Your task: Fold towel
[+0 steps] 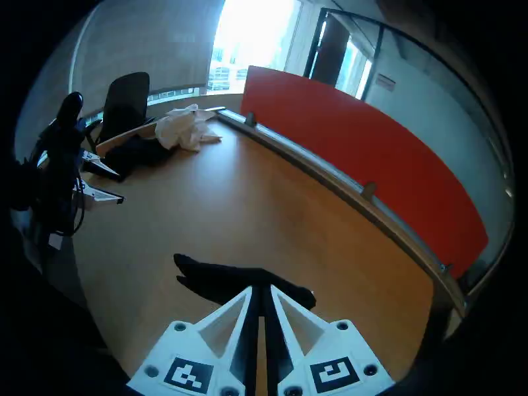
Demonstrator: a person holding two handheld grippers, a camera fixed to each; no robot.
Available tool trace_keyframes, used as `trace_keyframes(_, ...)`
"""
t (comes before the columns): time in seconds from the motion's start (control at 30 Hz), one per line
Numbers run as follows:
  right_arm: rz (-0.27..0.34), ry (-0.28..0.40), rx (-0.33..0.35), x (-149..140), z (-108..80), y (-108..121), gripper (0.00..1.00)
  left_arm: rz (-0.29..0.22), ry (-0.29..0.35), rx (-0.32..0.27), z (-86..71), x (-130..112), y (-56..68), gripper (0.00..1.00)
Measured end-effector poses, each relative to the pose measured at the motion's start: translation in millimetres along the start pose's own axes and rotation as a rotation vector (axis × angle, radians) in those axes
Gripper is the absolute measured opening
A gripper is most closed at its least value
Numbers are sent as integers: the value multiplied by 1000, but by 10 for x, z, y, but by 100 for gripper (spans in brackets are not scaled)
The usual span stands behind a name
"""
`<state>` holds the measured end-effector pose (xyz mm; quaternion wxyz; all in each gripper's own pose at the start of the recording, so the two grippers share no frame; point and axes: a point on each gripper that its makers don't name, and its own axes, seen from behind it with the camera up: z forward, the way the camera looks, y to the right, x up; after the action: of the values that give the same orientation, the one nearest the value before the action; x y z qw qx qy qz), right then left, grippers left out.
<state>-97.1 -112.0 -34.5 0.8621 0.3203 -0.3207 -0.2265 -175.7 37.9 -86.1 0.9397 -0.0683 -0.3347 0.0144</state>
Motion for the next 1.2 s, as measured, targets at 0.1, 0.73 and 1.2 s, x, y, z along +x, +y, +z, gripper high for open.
trace_keyframes(0.1, 8, -3, -12, -33, -26, 111, 4, 4, 0, -2, 5, 6, 9, 100)
trace_keyframes(0.73, 80, -51, -126, -455, -331, 1115, 4, 21, -14, 6, 45, 7, 14, 100)
trace_keyframes(1.2, 101, -125, -215, -910, -600, 1911, 4, 33, -21, 19, 52, 43, 20, 100)
